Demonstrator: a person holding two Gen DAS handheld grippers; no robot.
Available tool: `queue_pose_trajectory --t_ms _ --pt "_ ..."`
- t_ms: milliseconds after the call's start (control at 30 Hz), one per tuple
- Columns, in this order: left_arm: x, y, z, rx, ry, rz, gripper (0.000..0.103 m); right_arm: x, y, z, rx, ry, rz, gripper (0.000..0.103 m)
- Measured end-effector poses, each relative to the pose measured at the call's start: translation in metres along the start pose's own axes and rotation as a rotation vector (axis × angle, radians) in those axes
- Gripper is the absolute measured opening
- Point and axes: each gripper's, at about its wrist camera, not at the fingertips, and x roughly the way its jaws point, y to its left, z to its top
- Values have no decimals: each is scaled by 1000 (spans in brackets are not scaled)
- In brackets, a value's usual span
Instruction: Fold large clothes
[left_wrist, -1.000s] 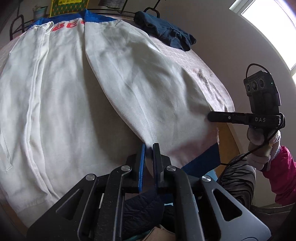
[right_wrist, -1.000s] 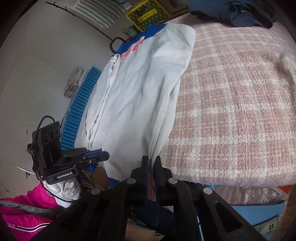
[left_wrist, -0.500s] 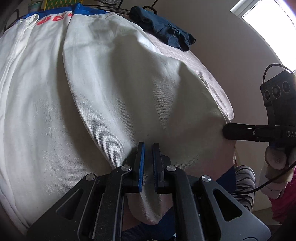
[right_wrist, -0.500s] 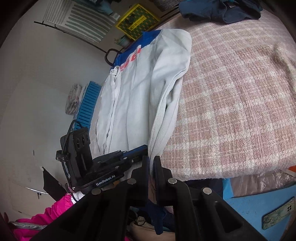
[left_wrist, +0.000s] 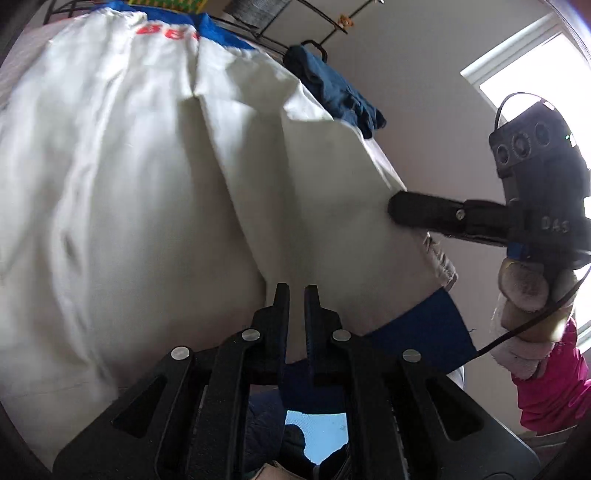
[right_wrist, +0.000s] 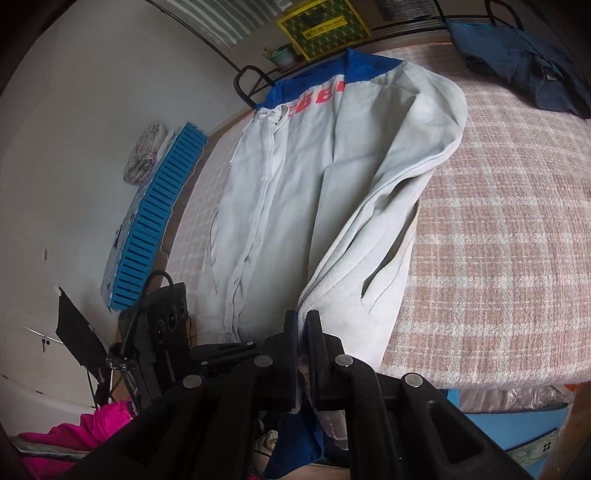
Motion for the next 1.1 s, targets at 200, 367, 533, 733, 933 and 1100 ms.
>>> queue_pose_trajectory --t_ms 200,367,533,733,933,1100 --pt "-84 42 3 -101 -173 54 4 44 32 21 -59 68 -30 2" --pt "-103 61 -4 -129 -183 70 5 101 40 30 -75 141 -66 2" --pt "-99 74 -1 -183 -177 72 41 143 34 25 -98 205 -114 3" --pt "-72 74 19 -185 -116 42 57 118 18 22 -22 162 59 35" --pt "-29 63 47 -171 -3 -5 63 56 -3 2 -21 51 107 46" --pt "5 55 65 -150 100 -13 63 22 -49 9 91 -40 119 49"
